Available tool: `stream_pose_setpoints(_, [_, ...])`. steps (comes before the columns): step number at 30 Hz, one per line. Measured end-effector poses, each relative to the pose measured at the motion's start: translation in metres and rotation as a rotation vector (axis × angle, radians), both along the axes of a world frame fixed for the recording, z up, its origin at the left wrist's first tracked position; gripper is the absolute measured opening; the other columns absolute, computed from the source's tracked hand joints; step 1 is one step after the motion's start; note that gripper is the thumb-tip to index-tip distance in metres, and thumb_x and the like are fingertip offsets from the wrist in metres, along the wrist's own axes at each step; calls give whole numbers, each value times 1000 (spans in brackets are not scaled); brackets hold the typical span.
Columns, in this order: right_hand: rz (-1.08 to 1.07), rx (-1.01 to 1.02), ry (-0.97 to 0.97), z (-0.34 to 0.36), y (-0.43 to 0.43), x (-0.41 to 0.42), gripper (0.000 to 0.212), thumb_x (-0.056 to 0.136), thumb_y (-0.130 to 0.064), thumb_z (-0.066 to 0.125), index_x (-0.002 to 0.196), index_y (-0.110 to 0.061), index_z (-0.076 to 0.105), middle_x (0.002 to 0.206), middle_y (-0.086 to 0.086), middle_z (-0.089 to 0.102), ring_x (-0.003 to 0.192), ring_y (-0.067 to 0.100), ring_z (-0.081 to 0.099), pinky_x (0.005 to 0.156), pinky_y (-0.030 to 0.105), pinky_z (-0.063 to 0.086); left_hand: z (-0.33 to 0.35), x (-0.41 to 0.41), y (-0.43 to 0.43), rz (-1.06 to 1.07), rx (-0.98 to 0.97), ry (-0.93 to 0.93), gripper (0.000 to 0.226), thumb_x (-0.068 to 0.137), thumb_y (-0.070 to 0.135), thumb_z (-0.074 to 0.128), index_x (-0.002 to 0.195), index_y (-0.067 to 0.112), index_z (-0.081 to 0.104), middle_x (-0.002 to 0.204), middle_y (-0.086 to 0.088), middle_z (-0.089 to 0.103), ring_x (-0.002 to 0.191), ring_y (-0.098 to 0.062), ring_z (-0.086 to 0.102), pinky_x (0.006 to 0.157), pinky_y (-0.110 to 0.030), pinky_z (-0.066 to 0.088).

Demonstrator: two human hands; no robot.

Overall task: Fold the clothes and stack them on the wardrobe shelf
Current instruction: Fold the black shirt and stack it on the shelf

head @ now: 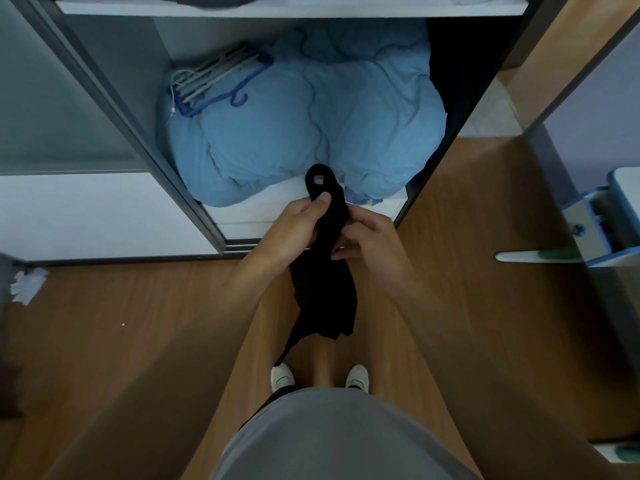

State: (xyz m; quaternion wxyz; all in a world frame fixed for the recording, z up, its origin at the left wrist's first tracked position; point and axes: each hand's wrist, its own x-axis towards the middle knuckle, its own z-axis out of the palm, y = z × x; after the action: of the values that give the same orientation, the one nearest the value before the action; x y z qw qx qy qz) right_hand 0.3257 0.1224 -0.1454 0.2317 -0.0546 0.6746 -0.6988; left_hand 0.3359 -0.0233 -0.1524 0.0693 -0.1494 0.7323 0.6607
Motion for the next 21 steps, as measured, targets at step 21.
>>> stream_pose_setpoints(21, [-3,196,95,30,10,2,36,92,-11,69,128,-15,64,75,15,74,57,15,61,55,20,50,6,23,-12,-391,-32,105,53,78,11,56,130,22,48,95,4,62,90,-11,62,73,-29,48])
